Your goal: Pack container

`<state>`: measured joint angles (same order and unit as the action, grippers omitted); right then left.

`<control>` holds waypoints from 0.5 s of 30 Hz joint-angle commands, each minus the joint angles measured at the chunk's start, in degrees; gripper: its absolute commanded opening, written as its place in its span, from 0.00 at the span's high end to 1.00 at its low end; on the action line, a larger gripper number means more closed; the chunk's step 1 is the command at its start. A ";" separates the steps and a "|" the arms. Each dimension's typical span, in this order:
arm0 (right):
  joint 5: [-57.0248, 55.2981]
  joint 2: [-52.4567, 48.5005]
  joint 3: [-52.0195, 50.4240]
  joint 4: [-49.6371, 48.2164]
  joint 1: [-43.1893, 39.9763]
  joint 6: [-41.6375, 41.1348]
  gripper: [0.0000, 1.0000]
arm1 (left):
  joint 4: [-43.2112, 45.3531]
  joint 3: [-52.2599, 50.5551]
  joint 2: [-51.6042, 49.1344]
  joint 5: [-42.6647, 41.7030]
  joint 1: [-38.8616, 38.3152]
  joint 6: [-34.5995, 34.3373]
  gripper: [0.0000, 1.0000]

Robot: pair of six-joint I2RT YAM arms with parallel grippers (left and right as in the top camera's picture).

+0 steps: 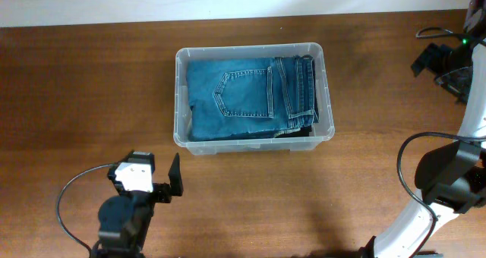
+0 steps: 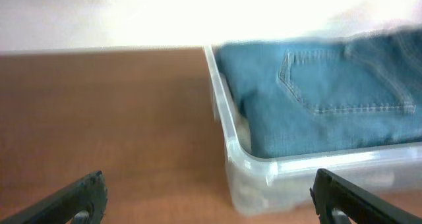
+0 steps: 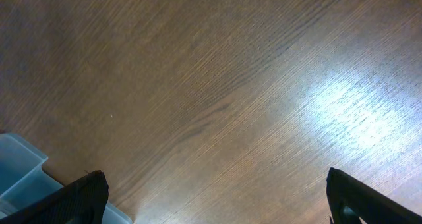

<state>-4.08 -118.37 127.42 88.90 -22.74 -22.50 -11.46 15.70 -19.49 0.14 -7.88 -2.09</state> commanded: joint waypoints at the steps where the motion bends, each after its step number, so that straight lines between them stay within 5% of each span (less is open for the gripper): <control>1: -0.72 -0.13 -0.15 0.00 -0.15 -0.70 0.02 | 3.41 -3.37 4.50 -3.61 1.68 1.38 0.01; 15: -0.70 -0.13 -0.15 0.00 -0.15 -0.72 0.02 | 13.18 -13.84 19.21 -4.87 9.57 1.33 0.01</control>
<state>-4.08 -118.37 127.44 88.86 -22.74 -22.52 1.13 3.27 -1.15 -3.38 0.03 -1.48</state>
